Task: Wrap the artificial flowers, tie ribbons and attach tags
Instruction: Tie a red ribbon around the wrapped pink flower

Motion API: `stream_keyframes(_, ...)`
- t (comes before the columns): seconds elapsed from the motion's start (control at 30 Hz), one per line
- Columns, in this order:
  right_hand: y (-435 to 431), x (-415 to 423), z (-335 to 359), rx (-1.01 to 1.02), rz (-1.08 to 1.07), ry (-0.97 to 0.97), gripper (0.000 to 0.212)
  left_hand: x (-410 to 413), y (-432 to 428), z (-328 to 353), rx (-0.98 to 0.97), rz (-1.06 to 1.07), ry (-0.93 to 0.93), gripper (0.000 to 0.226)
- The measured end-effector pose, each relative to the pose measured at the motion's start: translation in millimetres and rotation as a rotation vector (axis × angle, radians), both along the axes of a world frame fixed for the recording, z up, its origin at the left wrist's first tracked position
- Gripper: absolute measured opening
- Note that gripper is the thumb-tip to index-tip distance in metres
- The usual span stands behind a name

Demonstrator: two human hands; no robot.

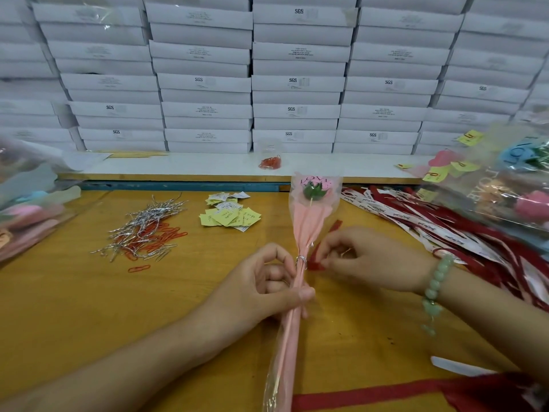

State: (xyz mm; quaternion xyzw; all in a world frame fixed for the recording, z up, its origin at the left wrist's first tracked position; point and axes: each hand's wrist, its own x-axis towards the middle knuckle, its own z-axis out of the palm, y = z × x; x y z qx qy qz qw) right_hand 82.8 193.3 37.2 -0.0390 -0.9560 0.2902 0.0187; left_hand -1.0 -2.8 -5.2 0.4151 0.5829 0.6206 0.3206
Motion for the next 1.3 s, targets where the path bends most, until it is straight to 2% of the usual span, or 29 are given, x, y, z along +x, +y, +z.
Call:
stream_keyframes(0.13, -18, 3, -5, -0.425, 0.062, -0.176, 0.018, 1, 1, -1, 0.013, 0.001, 0.001, 0.031)
stream_keyframes(0.27, -27, 3, -11, -0.860, -0.084, -0.163, 0.029, 3, 2, -1, 0.000, -0.009, 0.020, 0.040)
stream_keyframes(0.33, -29, 3, -14, -0.999, -0.124, -0.143, 0.033, 4, 1, -1, -0.022, -0.008, 0.043, 0.041)
stream_keyframes(0.4, -28, 3, -17, -0.993, -0.113, -0.131, 0.035, 5, 1, 0, -0.047, -0.007, 0.087, 0.040)
stream_keyframes(0.5, -26, 3, -21, -0.913, -0.079, -0.118, 0.026, 7, 0, 1, -0.066, -0.017, 0.166, 0.035)
stream_keyframes(0.67, -24, 3, -23, -0.932, -0.050, -0.099, 0.022, 7, 2, -2, -0.004, 0.063, 0.192, 0.007)
stream_keyframes(0.8, -21, 2, -23, -0.963, -0.033, -0.123, 0.025, -3, -2, -6, -0.100, 0.397, 0.326, 0.030)
stream_keyframes(0.93, -19, 2, -24, -0.967, -0.011, -0.121, 0.028, -5, -3, -6, -0.225, 0.282, 0.400, 0.043)
stream_keyframes(1.0, -19, 2, -24, -0.986, -0.002, -0.119, 0.026, -4, -2, -5, -0.213, 0.242, 0.398, 0.037)
stream_keyframes(1.13, -19, 1, -25, -1.035, 0.004, -0.117, 0.024, -4, -1, -1, -0.172, 0.291, 0.335, 0.008)
stream_keyframes(1.2, -18, 1, -26, -1.041, -0.014, -0.115, 0.026, -4, 0, 0, -0.124, 0.407, 0.384, 0.020)
stream_keyframes(1.3, -16, 1, -26, -1.011, -0.027, -0.131, 0.024, -1, -2, 5, 0.000, 0.527, 0.355, 0.035)
